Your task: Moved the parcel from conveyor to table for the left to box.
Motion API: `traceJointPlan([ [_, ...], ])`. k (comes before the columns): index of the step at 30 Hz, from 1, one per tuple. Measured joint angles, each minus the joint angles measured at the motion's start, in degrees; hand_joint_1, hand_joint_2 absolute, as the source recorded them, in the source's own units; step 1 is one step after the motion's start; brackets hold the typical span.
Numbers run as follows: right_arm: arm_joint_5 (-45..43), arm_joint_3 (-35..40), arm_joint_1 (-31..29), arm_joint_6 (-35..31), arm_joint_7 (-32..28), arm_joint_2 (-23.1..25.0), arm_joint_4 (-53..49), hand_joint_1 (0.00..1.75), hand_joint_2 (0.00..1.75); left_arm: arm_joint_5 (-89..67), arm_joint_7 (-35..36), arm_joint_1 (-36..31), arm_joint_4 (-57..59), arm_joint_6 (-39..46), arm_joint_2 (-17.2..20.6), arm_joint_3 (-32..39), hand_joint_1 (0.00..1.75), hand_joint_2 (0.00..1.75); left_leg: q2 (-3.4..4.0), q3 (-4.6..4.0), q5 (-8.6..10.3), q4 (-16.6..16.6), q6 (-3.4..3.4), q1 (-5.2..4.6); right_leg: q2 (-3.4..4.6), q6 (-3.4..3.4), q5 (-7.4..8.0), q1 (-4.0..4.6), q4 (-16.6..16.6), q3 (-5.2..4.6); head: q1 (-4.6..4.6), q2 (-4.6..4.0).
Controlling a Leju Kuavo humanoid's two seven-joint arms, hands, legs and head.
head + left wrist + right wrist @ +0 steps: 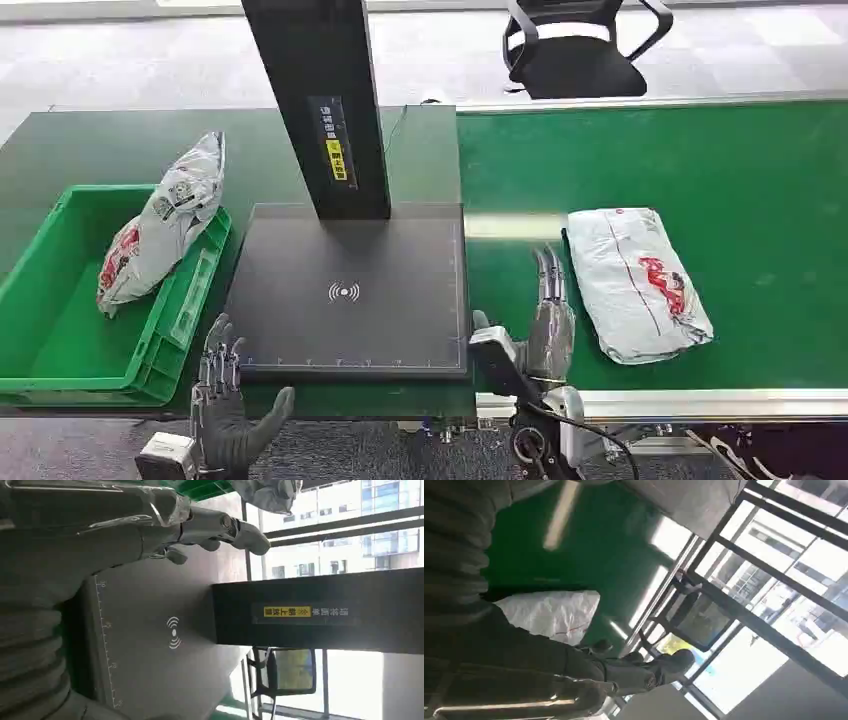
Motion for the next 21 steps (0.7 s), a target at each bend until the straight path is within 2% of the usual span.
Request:
traceJointPlan([
  [3, -7.1, -2.7, -0.1, 4.5, -0.4, -1.3, 0.0, 0.00, 1.75, -0.3, 0.0, -0.1, 0.0, -0.2, 0.0, 0.0, 0.00, 1.75, -0.01, 0.00, 0.00, 0.0, 0.00, -0.01, -0.01, 0.00, 0.00, -0.02, 0.0, 0.03, 0.00, 0.00],
  [6, -19.3, -8.8, -0.6, 17.0, -4.9, -3.7, 0.9, 0.00, 1.75, -0.3, -0.3, -0.4, 0.5, -0.5, 0.0, 0.0, 0.00, 1.75, -0.02, -0.02, -0.01, 0.0, 0.01, -0.07, -0.01, 0.01, 0.01, -0.08, 0.0, 0.06, 0.00, 0.00],
  [8, -21.0, -13.2, -1.1, 22.3, -7.1, -4.8, 1.3, 0.00, 1.75, 0.1, -0.5, -0.8, 0.8, -0.5, 0.1, 0.0, 0.00, 1.75, -0.02, -0.01, -0.01, 0.0, 0.01, -0.08, -0.01, 0.02, 0.02, -0.10, 0.0, 0.06, 0.00, 0.00],
  [12, -17.5, -18.6, -1.3, 22.5, -6.3, -5.9, 1.4, 0.00, 1.75, 0.3, -0.7, -1.2, 1.3, -0.6, 0.1, 0.1, 0.00, 1.75, -0.01, -0.01, -0.01, 0.0, 0.01, -0.06, 0.00, 0.01, 0.01, -0.07, 0.0, 0.04, 0.00, 0.00],
  [21, -14.6, -22.5, -1.6, 22.2, -4.4, -7.3, 1.8, 0.00, 1.75, 0.5, -1.0, -1.6, 1.4, -1.0, 0.2, 0.3, 0.00, 1.75, 0.03, -0.02, -0.01, 0.0, 0.01, -0.06, 0.00, 0.01, 0.01, -0.06, 0.0, 0.04, 0.00, 0.00],
])
